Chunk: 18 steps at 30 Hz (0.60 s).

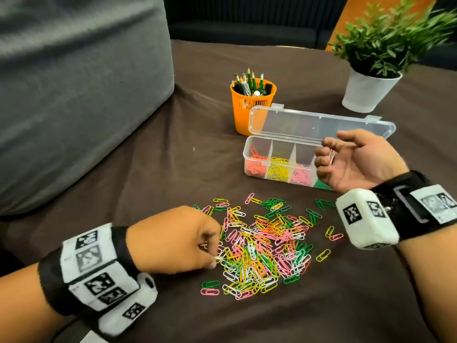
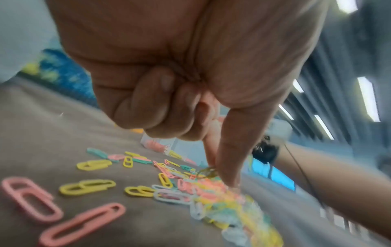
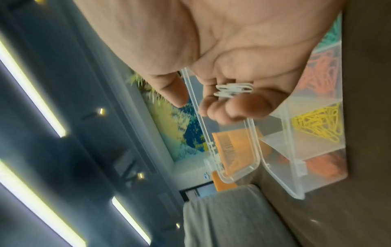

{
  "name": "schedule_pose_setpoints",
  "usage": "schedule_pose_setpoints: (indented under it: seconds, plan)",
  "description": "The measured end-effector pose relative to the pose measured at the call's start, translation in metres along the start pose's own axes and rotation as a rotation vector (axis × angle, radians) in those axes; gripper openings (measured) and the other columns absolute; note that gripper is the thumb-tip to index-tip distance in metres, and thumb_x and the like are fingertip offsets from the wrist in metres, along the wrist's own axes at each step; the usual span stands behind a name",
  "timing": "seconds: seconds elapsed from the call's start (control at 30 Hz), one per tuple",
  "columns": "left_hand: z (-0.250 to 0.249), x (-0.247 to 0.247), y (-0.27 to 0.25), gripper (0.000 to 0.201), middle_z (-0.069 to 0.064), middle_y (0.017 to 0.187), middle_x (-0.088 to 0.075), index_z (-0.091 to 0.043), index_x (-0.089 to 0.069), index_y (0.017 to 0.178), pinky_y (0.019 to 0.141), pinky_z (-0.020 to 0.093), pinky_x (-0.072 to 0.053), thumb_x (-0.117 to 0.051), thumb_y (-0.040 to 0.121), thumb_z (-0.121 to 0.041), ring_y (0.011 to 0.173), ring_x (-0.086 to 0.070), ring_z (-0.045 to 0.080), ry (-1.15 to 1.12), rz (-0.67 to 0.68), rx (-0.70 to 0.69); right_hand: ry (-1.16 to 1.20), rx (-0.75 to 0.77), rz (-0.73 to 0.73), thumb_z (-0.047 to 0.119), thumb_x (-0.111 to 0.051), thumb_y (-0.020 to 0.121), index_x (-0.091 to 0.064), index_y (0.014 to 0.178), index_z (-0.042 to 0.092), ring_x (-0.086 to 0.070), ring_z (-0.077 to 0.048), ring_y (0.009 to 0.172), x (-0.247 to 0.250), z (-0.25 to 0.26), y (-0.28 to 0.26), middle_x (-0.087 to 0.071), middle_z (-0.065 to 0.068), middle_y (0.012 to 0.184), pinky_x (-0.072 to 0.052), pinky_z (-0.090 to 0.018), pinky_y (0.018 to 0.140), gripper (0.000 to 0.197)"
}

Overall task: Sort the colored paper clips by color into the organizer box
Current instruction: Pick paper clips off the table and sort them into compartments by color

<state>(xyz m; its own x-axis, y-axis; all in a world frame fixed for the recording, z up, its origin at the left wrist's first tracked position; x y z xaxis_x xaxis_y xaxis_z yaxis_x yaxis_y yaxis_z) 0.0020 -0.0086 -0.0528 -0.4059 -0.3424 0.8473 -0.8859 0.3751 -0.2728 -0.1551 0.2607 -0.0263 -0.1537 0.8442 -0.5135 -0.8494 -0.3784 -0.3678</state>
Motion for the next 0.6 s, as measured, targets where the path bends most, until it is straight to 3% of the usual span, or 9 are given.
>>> schedule_pose_setpoints:
  seconds: [0.07,0.13,0.17,0.27,0.37,0.43,0.5,0.6]
  plan:
    - [0.006,0.004,0.003,0.019,-0.013,0.056,-0.050,-0.023,-0.065,0.074,0.056,0.022,-0.038,-0.084,0.076,-0.028,0.053,-0.044,0.003,-0.328,0.035,0.019,0.111,0.037,-0.023,0.041,-0.053,0.080,-0.059,0.091,0.008,-0.059,-0.021,0.074,0.015,0.007,-0.006,-0.061,-0.008,0.081,-0.052,-0.024,0.060,0.036]
    - [0.013,0.007,0.006,0.025,0.002,0.059,-0.041,-0.018,-0.064,0.073,0.056,0.030,-0.032,-0.087,0.072,-0.029,0.056,-0.036,0.020,-0.521,0.056,0.023,0.158,0.065,-0.053,0.048,-0.051,0.086,-0.061,0.104,0.003,-0.064,-0.026,0.089,0.026,0.008,-0.011,-0.066,-0.012,0.091,-0.058,-0.030,0.068,0.050]
    - [0.016,0.007,0.008,0.028,0.007,0.061,-0.038,-0.016,-0.063,0.072,0.056,0.031,-0.029,-0.087,0.069,-0.031,0.058,-0.032,0.022,-0.570,0.059,0.029,0.174,0.073,-0.066,0.049,-0.050,0.089,-0.060,0.107,0.002,-0.064,-0.026,0.091,0.030,0.006,-0.012,-0.066,-0.012,0.093,-0.058,-0.030,0.070,0.052]
    - [0.018,0.005,0.015,0.024,0.006,0.060,-0.036,-0.017,-0.064,0.068,0.049,0.022,-0.025,-0.087,0.068,-0.025,0.055,-0.027,0.017,-0.723,0.071,0.069,0.222,0.096,-0.096,0.043,-0.050,0.092,-0.061,0.107,0.002,-0.066,-0.023,0.086,0.041,0.002,-0.014,-0.065,-0.010,0.091,-0.058,-0.029,0.071,0.046]
    - [0.019,-0.001,0.018,0.021,-0.004,0.054,-0.040,-0.019,-0.064,0.065,0.045,0.022,-0.020,-0.084,0.071,-0.018,0.049,-0.025,0.010,-0.846,0.088,0.146,0.258,0.113,-0.101,0.035,-0.060,0.080,-0.062,0.104,0.003,-0.067,-0.022,0.081,0.049,-0.003,-0.014,-0.065,-0.008,0.088,-0.057,-0.027,0.070,0.040]
    - [0.024,0.001,0.019,0.023,-0.004,0.054,-0.040,-0.018,-0.065,0.067,0.046,0.022,-0.023,-0.086,0.075,-0.015,0.050,-0.027,0.012,-0.792,0.025,0.192,0.262,0.122,-0.090,0.032,-0.066,0.068,-0.063,0.102,0.004,-0.066,-0.020,0.079,0.052,-0.005,-0.013,-0.065,-0.007,0.087,-0.057,-0.027,0.069,0.044]
    - [0.027,0.007,0.020,0.019,-0.003,0.057,-0.041,-0.018,-0.067,0.075,0.050,0.023,-0.030,-0.085,0.077,-0.021,0.053,-0.034,0.014,-0.524,-0.058,0.212,0.249,0.140,-0.082,0.030,-0.072,0.059,-0.065,0.099,0.005,-0.066,-0.020,0.078,0.054,-0.006,-0.012,-0.065,-0.007,0.086,-0.056,-0.027,0.068,0.048]
    - [0.024,0.012,0.021,0.013,-0.012,0.051,-0.046,-0.025,-0.070,0.080,0.050,0.016,-0.031,-0.080,0.081,-0.033,0.048,-0.042,0.005,-0.117,-0.084,0.221,0.243,0.165,-0.085,0.029,-0.077,0.050,-0.069,0.092,0.005,-0.066,-0.020,0.079,0.056,-0.009,-0.011,-0.066,-0.007,0.085,-0.056,-0.027,0.068,0.049]
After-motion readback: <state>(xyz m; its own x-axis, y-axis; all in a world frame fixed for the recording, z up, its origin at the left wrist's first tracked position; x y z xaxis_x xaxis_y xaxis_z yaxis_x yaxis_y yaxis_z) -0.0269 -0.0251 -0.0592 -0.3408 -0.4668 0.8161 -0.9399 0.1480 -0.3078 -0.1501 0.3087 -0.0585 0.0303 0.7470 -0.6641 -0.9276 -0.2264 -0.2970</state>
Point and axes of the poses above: each hand's wrist, its own y-axis towards the middle knuckle, its own x-axis out of the back of the hand, z = x × y, the point moved 3 cm from there along y, towards the middle knuckle
